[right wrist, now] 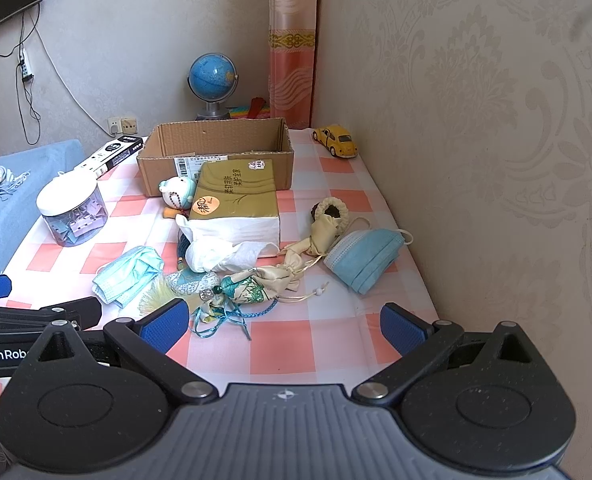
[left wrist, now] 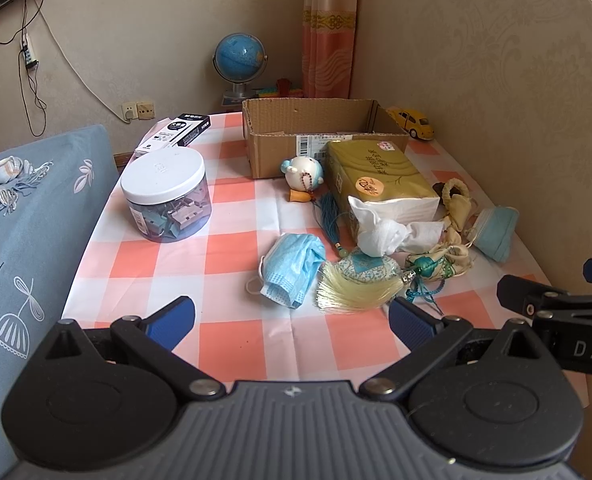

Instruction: Organize soft objects

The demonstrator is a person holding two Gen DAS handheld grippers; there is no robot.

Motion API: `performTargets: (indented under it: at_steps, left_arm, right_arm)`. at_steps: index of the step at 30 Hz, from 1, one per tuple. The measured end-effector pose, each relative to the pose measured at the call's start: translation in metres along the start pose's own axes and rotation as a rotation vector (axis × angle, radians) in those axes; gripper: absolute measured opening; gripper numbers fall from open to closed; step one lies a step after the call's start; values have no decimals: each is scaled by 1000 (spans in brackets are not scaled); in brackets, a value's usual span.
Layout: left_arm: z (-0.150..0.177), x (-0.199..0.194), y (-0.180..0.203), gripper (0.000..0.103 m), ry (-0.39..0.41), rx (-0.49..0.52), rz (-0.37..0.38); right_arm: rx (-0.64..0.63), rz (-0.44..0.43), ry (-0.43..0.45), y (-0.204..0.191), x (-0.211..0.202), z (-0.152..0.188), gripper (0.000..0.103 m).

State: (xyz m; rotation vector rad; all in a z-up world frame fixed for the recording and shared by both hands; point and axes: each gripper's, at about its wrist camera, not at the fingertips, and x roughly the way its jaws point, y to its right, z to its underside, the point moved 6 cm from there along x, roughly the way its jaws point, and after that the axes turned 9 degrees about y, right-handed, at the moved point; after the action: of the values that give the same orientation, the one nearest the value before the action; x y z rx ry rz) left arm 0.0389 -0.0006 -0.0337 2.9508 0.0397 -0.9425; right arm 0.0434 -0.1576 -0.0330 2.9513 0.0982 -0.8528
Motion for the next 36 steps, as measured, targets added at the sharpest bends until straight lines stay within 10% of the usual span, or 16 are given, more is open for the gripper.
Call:
performTargets:
  at_steps: [36]
  left_arm:
    - [-7,42,-5,102,47,89,191]
  right_arm:
    - [-71,-125,22,-10,35,-6,103]
